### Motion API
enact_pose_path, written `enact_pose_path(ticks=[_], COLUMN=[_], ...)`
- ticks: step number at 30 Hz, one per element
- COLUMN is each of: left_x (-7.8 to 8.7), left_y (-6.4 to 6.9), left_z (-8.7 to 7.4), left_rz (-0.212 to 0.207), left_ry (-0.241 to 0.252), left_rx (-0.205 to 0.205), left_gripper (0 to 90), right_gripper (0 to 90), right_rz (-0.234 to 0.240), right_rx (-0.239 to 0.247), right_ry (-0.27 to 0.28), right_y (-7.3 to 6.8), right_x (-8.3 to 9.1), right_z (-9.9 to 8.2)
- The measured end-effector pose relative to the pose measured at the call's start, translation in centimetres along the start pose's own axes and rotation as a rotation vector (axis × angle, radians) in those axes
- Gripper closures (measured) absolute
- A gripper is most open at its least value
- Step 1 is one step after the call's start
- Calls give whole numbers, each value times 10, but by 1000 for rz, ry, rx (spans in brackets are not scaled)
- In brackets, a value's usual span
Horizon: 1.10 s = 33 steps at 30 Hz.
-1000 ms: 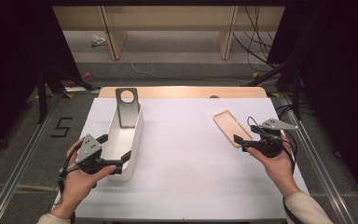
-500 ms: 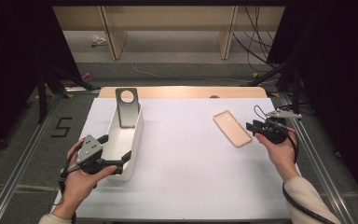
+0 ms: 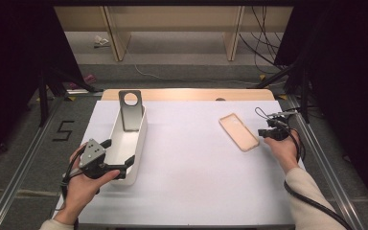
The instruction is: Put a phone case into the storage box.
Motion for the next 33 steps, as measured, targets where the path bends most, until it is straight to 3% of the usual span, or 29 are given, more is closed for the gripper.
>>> enact_pose_path(ticks=[13, 24, 33], left_x=[-1, 0, 0], left_y=[1, 1, 0], left_z=[0, -1, -1], left_rz=[-9, -7, -7], left_ry=[1, -1, 0], left_rx=[1, -2, 0], left_gripper=[13, 13, 13], right_gripper=[900, 900, 900], right_rz=[4, 58, 88], right_rx=[27, 65, 53], right_ry=[-74, -119, -152], right_y=[-6, -27, -39], right_x=[-5, -2, 1], right_z=[-10, -14, -16])
Point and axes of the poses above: each handheld gripper's, and its own axes: x roughly backward along the jaws, z roughly out of its top, y roughly to its right, the point moved 5 cm from there along -x, roughly forward along the jaws, and after that the axes turned 4 degrees about -z, right-handed, at the moved point
